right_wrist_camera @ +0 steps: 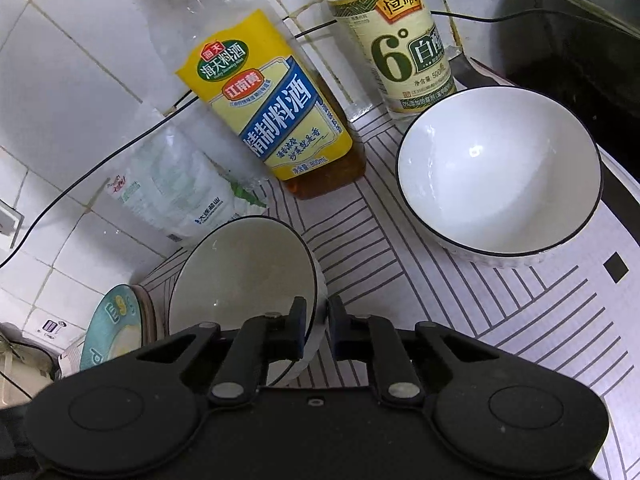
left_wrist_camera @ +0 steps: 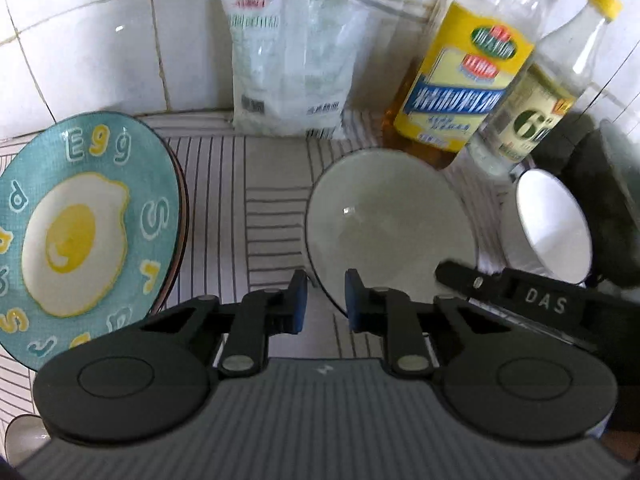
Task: Organize plates and bowls
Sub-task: 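Carry the second bowl and lower it into the first bowl, release, then move the left gripper to the bowl by the vinegar bottle, grasp rim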
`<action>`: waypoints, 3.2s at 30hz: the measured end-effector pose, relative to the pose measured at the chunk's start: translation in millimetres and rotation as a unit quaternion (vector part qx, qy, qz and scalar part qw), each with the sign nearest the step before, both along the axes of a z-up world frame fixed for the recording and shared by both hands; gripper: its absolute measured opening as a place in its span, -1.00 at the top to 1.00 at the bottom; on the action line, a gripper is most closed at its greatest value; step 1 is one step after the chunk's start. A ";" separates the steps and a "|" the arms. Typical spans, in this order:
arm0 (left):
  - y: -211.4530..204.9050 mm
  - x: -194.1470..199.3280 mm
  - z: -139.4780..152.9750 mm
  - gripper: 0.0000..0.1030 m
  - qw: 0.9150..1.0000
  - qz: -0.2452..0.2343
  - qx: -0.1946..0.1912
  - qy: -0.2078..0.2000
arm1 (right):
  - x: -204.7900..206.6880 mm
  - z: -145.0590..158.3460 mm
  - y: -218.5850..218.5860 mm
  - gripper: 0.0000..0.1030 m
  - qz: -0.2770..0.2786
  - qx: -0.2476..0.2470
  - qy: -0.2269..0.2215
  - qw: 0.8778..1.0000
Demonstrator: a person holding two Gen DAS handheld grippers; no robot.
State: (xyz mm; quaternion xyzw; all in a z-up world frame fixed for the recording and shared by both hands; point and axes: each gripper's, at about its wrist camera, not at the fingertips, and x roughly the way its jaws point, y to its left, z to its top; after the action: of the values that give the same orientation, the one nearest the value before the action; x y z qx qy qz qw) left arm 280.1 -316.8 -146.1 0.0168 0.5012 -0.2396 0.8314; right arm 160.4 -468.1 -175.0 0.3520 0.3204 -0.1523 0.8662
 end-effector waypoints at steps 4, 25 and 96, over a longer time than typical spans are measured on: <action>-1.1 -9.0 12.2 0.65 0.999 -0.023 0.016 -0.015 | -8.8 -3.0 -14.0 0.72 -0.007 0.079 0.006 0.997; 43.5 -101.0 86.4 0.65 0.999 0.020 0.033 0.005 | -81.4 63.8 36.3 0.69 0.085 0.029 -0.012 0.996; 215.1 -77.8 28.8 0.59 0.971 0.155 0.087 0.157 | -24.6 31.2 231.5 0.71 0.337 -0.199 0.046 0.919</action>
State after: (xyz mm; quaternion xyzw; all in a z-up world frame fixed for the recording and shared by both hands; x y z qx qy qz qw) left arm 202.3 -101.7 -117.3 -0.0263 0.6413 -0.0629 0.7643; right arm 135.8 -236.6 -143.8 0.0358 0.4224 0.0723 0.9028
